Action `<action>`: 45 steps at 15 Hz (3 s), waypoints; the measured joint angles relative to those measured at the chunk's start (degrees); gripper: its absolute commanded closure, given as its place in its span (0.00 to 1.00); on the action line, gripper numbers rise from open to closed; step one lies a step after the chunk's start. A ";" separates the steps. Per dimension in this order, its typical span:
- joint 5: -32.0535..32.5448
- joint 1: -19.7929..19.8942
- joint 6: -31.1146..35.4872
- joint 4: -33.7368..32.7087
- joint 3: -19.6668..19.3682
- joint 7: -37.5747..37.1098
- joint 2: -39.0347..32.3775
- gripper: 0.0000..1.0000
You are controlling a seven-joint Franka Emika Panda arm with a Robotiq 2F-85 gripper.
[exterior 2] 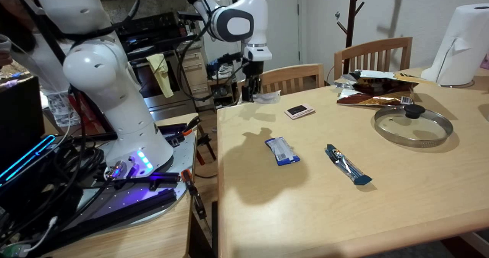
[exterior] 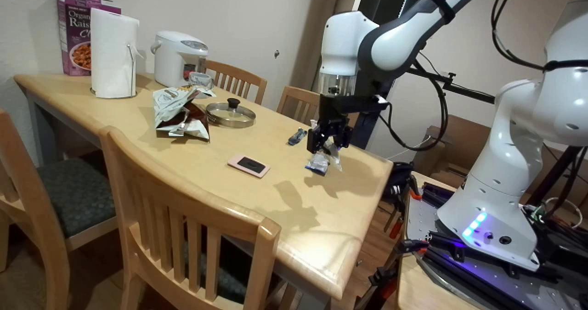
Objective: Turn the white object anti clockwise
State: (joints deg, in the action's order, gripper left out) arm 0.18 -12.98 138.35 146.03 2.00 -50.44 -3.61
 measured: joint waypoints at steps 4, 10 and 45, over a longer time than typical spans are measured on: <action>5.14 1.31 -4.05 0.02 0.29 2.22 3.67 1.00; 10.78 3.79 -6.99 0.06 0.50 13.67 7.26 1.00; 13.96 5.91 1.87 -4.34 3.61 42.76 -6.72 1.00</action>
State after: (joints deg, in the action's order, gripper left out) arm 14.14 -7.07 140.22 141.69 5.61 -7.68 -10.33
